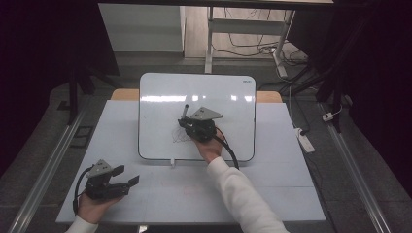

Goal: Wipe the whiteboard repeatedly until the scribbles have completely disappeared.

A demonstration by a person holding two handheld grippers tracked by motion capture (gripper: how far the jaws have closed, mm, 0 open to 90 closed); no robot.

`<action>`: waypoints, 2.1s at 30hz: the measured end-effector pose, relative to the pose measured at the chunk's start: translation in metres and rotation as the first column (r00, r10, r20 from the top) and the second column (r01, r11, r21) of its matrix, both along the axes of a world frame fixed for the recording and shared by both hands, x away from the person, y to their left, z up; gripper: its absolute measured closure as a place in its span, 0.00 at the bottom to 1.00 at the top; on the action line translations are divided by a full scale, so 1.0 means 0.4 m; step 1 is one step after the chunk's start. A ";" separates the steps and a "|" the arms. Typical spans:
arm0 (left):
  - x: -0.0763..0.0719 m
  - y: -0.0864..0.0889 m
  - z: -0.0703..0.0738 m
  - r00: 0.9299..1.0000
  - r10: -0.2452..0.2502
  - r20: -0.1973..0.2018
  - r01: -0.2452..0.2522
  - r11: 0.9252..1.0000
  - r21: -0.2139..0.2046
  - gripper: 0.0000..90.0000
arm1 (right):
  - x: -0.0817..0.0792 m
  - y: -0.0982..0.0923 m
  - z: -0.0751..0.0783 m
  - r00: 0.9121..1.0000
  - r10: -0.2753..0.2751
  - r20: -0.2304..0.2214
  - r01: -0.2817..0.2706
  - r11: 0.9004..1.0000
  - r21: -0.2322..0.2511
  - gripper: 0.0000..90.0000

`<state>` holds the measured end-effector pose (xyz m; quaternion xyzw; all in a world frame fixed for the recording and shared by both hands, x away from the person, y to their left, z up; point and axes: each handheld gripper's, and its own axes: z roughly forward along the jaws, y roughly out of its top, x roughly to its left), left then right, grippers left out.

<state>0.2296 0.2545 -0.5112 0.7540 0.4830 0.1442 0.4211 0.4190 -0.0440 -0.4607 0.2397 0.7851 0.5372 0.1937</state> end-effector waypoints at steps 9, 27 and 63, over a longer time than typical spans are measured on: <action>0.001 0.001 -0.003 1.000 -0.001 -0.004 0.001 1.000 -0.008 0.30 | -0.022 0.039 -0.023 0.996 0.092 0.003 -0.091 0.994 -0.065 0.87; 0.004 0.001 -0.009 1.000 -0.001 -0.011 0.001 1.000 0.001 0.30 | -0.055 0.061 -0.053 0.987 0.157 -0.021 -0.158 0.981 -0.110 0.86; 0.006 0.004 -0.011 1.000 0.010 -0.018 -0.010 1.000 0.000 0.30 | -0.045 0.012 -0.047 0.997 0.072 -0.026 -0.072 0.997 -0.028 0.87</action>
